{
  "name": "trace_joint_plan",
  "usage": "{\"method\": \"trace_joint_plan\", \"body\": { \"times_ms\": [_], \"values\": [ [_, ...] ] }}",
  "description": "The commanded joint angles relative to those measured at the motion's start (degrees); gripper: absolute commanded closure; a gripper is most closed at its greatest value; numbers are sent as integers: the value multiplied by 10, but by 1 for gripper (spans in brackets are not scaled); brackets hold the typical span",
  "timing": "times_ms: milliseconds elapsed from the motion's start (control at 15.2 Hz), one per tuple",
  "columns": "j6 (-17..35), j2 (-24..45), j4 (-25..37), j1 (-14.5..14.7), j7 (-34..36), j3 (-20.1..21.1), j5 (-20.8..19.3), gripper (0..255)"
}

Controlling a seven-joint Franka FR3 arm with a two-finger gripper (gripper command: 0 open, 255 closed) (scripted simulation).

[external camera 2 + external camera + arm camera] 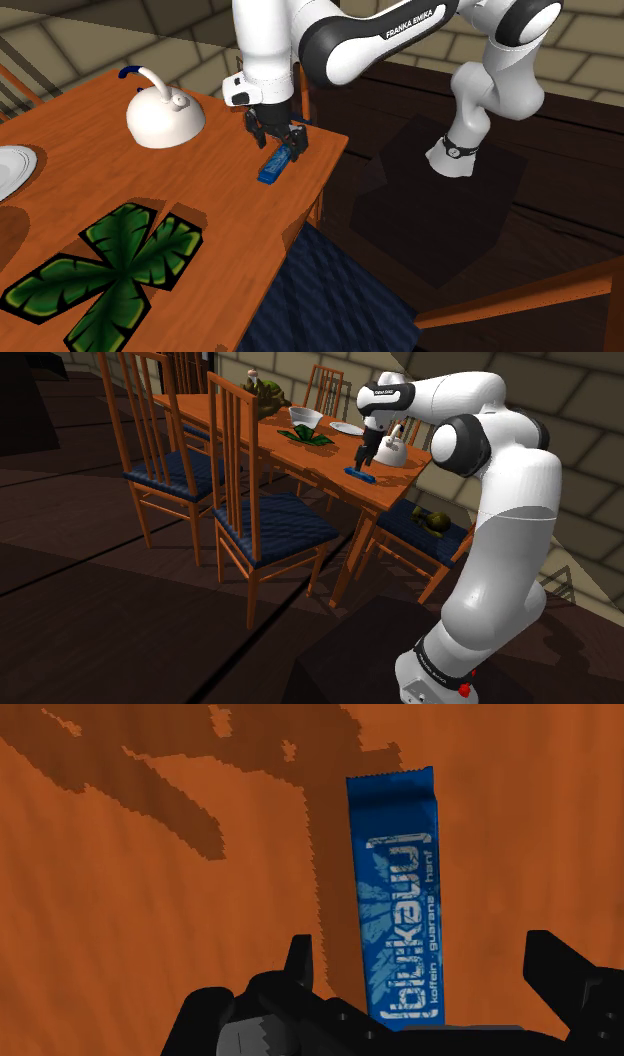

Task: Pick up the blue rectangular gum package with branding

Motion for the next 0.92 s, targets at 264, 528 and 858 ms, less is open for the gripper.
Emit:
{"method": "trace_joint_plan", "body": {
  "times_ms": [264,528,858],
  "values": [
    [40,11,-29,-1,-4,2,5,0],
    [45,12,-33,-1,-5,2,5,255],
    [44,12,-31,-1,-4,2,5,255]
  ]
}}
